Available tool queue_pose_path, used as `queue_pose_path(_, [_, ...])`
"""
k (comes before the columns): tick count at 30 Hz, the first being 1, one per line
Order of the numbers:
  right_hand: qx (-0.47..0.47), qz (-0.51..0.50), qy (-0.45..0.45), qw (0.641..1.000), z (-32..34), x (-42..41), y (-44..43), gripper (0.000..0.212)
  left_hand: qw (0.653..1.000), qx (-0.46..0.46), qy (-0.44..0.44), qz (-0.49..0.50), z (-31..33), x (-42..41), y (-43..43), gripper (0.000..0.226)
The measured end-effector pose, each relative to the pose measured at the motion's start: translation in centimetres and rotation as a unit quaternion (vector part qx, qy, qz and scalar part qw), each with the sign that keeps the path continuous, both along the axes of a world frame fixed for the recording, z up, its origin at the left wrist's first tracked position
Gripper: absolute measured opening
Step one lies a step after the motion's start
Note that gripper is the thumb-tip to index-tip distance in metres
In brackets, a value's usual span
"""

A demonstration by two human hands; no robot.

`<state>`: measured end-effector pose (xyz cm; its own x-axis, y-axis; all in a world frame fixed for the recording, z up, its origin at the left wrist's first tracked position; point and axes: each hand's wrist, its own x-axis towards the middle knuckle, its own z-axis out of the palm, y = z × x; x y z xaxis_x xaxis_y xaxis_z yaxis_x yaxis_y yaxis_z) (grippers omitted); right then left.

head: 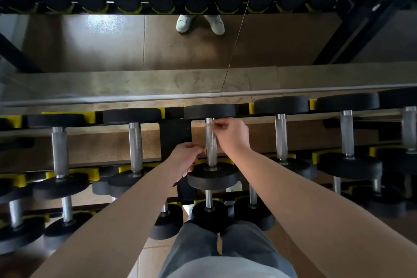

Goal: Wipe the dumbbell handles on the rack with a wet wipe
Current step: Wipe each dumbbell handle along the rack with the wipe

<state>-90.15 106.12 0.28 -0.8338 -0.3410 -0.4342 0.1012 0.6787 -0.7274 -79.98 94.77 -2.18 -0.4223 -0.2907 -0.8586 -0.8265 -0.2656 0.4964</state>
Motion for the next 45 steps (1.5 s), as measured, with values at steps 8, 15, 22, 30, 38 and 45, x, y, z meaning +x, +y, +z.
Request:
queue_pose_path(8, [0.132,0.204,-0.036,0.969,-0.3,3.1,3.6,0.012,1.000,0.016,0.004,0.024,-0.7,0.5,-0.6,0.013])
queue_pose_path(15, [0.065,0.039,-0.098,0.992,-1.0,3.0,2.9,0.009,1.000,0.015,0.001,0.015,-0.8,0.3,-0.8,0.013])
queue_pose_path(22, [-0.037,-0.079,-0.153,0.984,-0.7,0.0,1.0,0.015,1.000,0.022,-0.004,0.020,-0.7,0.2,-0.7,0.013])
queue_pose_path(30, [0.173,0.219,-0.181,0.943,-2.1,1.1,3.0,0.022,0.999,0.026,-0.009,0.020,-1.0,0.3,-0.6,0.017])
queue_pose_path(38, [-0.001,-0.021,-0.318,0.948,-2.7,-2.7,1.0,0.017,0.999,0.032,-0.006,0.021,-1.1,0.4,-0.7,0.017])
queue_pose_path(45, [0.179,0.270,-0.229,0.918,-2.7,-0.8,2.6,0.025,0.998,0.046,-0.011,0.034,-1.5,0.2,-0.8,0.019])
